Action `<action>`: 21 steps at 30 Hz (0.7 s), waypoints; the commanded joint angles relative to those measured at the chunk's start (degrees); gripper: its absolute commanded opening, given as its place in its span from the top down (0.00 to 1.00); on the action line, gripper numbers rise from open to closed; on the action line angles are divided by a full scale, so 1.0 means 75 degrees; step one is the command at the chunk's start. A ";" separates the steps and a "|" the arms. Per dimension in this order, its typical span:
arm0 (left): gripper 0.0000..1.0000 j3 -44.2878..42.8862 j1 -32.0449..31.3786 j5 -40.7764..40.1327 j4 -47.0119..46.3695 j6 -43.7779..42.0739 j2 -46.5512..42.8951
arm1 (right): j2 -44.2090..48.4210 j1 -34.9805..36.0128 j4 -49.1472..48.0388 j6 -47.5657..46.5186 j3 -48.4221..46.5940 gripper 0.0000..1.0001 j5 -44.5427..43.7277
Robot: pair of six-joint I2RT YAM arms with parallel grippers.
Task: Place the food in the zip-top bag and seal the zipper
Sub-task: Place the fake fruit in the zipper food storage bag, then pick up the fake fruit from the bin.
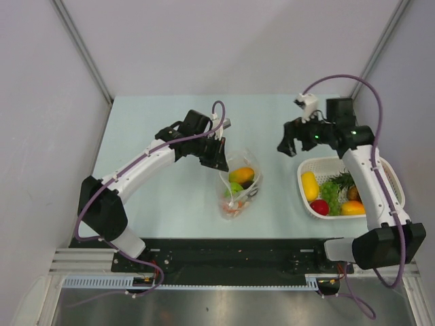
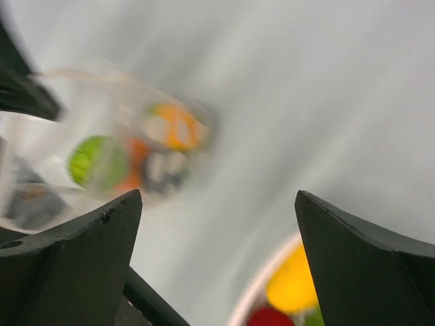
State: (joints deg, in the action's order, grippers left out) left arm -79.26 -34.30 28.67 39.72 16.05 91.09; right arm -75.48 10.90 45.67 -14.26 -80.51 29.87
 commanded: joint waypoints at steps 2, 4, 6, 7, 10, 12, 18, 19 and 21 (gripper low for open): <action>1.00 -0.0119 0.0062 0.0033 -0.0152 0.0074 -0.0180 | 0.0162 -0.2221 0.1703 -0.0887 0.1147 0.02 -0.0323; 1.00 -0.0096 0.0062 0.0068 -0.0176 0.0121 -0.0145 | 0.0116 -0.2646 0.1646 -0.0946 0.1651 0.03 -0.0478; 1.00 -0.0095 0.0062 0.0115 -0.0222 0.0145 -0.0110 | 0.0022 -0.2905 0.1308 -0.0783 0.2026 0.04 -0.0794; 1.00 -0.0119 0.0062 0.0127 -0.0222 0.0156 -0.0075 | -0.0106 -0.2929 0.1131 -0.0643 0.2167 0.05 -0.1004; 1.00 -0.0247 0.0062 0.0115 -0.0164 0.0121 -0.0005 | -0.0458 -0.2941 0.0615 -0.0256 0.2402 0.12 -0.1286; 1.00 -0.0283 0.0062 0.0069 -0.0152 0.0110 -0.0028 | -0.0903 -0.2941 0.0299 -0.0126 0.2473 0.19 -0.1450; 1.00 -0.0143 0.0062 0.0034 -0.0175 0.0098 -0.0098 | -0.1970 -0.2929 -0.0276 0.0143 0.2555 0.21 -0.1686; 1.00 -0.0119 0.0062 0.0033 -0.0176 0.0098 -0.0098 | -0.2064 -0.2918 -0.0323 0.0202 0.2543 0.21 -0.1639; 1.00 -0.0107 0.0062 0.0045 -0.0176 0.0098 -0.0063 | -0.2297 -0.2859 -0.0441 0.0343 0.2508 0.20 -0.1592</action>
State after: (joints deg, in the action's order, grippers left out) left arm -79.24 -34.30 28.69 39.57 16.49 91.09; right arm -90.56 -11.05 46.26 -14.31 -61.34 18.46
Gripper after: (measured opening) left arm 0.006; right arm 0.788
